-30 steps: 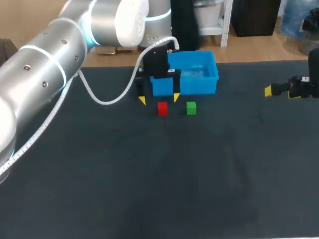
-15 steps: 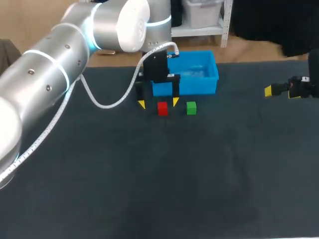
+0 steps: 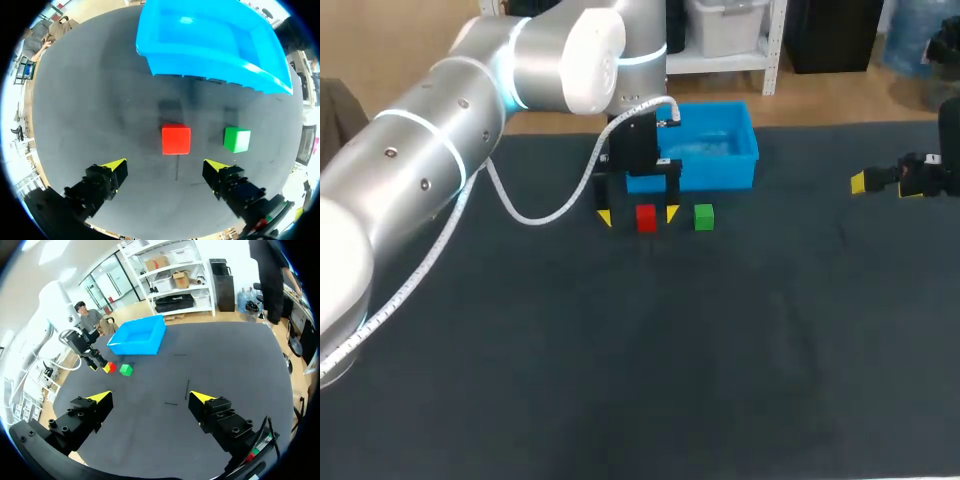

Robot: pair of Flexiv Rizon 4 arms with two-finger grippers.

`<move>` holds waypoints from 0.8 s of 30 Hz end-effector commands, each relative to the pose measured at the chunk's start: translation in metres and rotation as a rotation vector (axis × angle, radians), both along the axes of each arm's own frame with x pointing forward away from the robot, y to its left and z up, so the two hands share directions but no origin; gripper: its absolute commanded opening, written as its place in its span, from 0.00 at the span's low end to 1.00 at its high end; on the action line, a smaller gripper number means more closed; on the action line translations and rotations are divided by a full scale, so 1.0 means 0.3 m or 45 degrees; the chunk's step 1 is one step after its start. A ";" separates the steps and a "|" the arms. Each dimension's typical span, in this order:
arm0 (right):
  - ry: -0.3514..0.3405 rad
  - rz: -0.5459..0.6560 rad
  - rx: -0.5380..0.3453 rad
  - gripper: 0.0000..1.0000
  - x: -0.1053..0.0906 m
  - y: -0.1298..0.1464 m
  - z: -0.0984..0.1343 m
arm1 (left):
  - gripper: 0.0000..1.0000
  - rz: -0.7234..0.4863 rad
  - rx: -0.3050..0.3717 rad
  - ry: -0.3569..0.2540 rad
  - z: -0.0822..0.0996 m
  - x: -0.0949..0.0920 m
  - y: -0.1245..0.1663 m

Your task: Use the left arm to pick the red cube and place it into the blue plastic box first, then use the right arm to grasp the green cube and put it into the same blue plastic box after the first action is fully finished.

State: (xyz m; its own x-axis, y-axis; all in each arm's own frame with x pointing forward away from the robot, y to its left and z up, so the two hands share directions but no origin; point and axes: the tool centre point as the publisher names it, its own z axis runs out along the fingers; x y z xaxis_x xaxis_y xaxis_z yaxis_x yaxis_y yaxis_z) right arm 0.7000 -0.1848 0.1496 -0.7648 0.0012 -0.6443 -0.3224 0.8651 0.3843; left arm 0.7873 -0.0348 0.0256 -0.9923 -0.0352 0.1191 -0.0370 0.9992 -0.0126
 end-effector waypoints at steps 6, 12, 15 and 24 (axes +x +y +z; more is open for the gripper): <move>0.001 -0.001 -0.002 1.00 0.000 0.000 0.001 | 1.00 0.016 0.009 0.089 -0.020 0.045 0.000; 0.001 -0.001 -0.002 1.00 0.000 0.000 0.001 | 1.00 0.021 0.015 0.097 -0.035 0.062 -0.001; 0.001 -0.001 -0.002 1.00 0.000 0.000 0.001 | 1.00 0.017 0.019 0.100 -0.041 0.073 -0.004; 0.001 -0.001 -0.002 1.00 0.000 0.000 0.001 | 1.00 -0.001 0.024 0.108 -0.058 0.105 -0.021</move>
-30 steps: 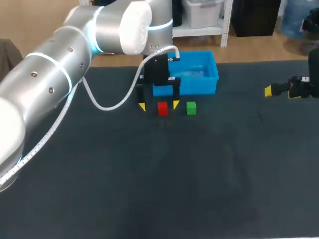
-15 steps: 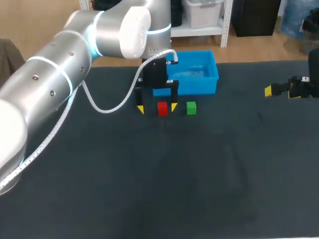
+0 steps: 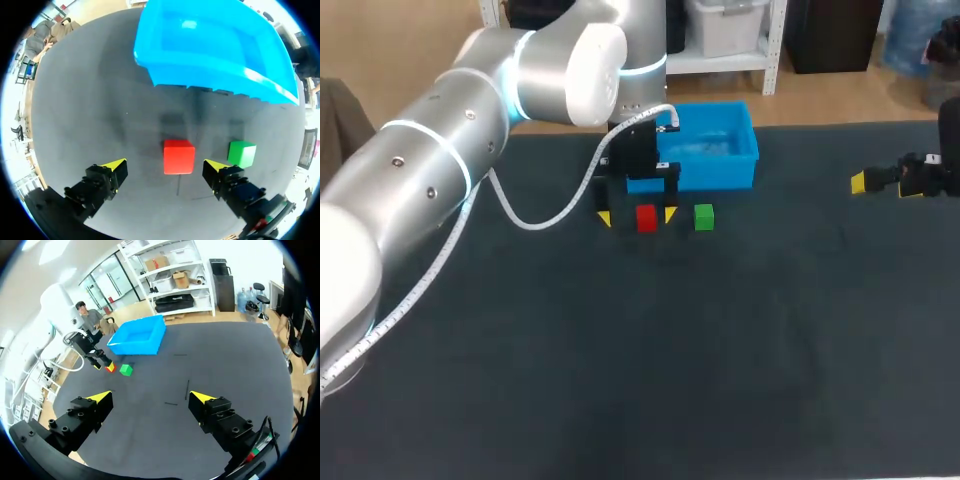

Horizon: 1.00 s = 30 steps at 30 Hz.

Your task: Use the left arm to pick the red cube and place it into the blue plastic box first, then use the right arm to grasp the green cube and put it into the same blue plastic box after the first action is fully finished.

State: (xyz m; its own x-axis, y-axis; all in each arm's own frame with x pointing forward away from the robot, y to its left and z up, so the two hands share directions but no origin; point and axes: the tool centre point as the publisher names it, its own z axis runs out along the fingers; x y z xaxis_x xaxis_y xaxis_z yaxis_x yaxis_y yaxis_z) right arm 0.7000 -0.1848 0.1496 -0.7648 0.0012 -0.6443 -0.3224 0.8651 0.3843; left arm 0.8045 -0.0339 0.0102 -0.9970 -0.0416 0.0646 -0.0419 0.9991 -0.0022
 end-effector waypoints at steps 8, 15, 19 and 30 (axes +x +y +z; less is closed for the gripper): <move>0.001 -0.001 -0.002 1.00 0.000 0.000 0.001 | 1.00 -0.004 0.014 0.192 -0.026 0.052 -0.022; 0.001 -0.001 -0.002 1.00 0.000 0.000 0.001 | 1.00 0.007 0.024 0.218 -0.045 0.036 -0.009; 0.001 -0.001 -0.002 1.00 0.000 0.000 0.001 | 1.00 0.013 0.025 0.229 -0.055 0.031 -0.003; 0.001 -0.001 -0.002 1.00 0.000 0.000 0.001 | 1.00 0.010 0.021 0.236 -0.080 0.026 0.004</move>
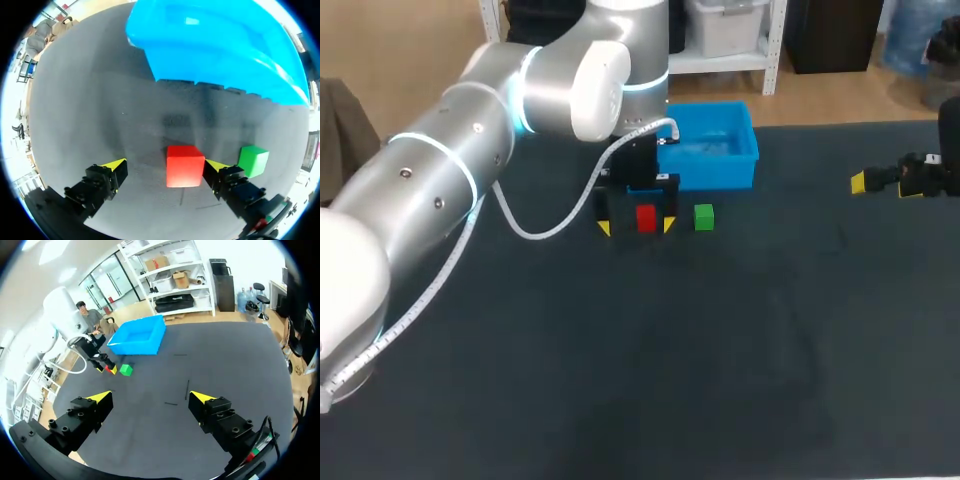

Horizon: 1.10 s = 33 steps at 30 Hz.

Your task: Use the left arm to pick the red cube and place it into the blue plastic box first, then use the right arm to grasp the green cube and put it into the same blue plastic box after the first action is fully finished.

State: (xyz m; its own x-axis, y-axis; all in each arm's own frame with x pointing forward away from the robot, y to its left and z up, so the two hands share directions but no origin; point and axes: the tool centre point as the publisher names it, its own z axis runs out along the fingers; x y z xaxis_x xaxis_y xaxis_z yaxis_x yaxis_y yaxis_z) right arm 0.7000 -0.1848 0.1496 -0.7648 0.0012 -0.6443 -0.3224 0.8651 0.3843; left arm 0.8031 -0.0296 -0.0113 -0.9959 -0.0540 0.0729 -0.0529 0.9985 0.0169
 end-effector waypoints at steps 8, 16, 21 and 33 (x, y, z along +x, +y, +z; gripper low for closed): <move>0.001 -0.001 -0.002 1.00 0.000 0.000 0.001 | 1.00 -0.020 -0.002 0.215 -0.017 0.045 -0.020; 0.001 -0.001 -0.002 1.00 0.000 0.000 0.001 | 1.00 -0.038 0.009 0.209 -0.018 0.064 -0.030; 0.001 -0.001 -0.002 1.00 0.000 0.000 0.001 | 1.00 -0.043 0.013 0.207 -0.019 0.068 -0.032; 0.001 -0.001 -0.002 1.00 0.000 0.000 0.001 | 0.00 -0.036 0.006 0.205 -0.021 0.068 -0.038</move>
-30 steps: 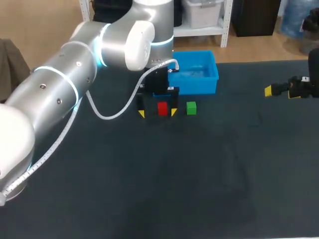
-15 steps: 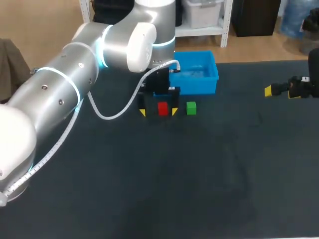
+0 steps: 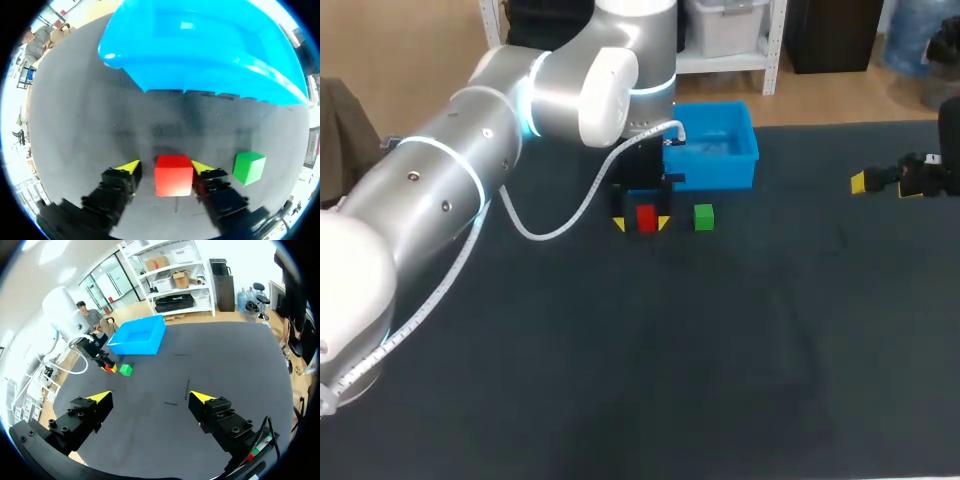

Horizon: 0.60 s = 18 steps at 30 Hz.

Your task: Use the left arm to pick the red cube and place it into the blue plastic box first, then use the right arm to grasp the green cube and put it into the same blue plastic box after the first action is fully finished.

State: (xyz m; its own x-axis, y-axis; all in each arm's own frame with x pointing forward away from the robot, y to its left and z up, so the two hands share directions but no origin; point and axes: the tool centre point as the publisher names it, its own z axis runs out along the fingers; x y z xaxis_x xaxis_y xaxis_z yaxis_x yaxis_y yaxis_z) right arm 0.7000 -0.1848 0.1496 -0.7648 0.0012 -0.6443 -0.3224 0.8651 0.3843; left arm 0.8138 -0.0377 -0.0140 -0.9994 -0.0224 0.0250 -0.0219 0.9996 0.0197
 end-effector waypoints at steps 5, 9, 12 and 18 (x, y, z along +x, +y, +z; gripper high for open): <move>0.001 -0.001 -0.002 1.00 0.000 0.000 0.001 | 0.00 0.008 0.000 0.269 -0.013 0.029 -0.010; 0.001 -0.001 -0.002 1.00 0.000 0.000 0.001 | 0.00 0.004 -0.002 0.269 -0.009 0.025 -0.010; 0.001 -0.001 -0.002 1.00 0.000 0.000 0.001 | 0.00 -0.005 0.017 0.268 0.015 0.017 -0.010; 0.001 -0.001 -0.002 1.00 0.000 0.000 0.001 | 0.00 0.000 0.018 0.266 0.074 0.005 -0.007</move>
State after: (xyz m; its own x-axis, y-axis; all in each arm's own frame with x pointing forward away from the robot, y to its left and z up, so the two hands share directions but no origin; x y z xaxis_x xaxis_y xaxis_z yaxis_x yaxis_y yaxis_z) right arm 0.7000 -0.1848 0.1496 -0.7648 0.0012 -0.6443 -0.3224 0.8651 0.3843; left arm 0.8089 -0.0371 -0.0024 -0.9990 -0.0209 0.0388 -0.0198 0.9994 0.0283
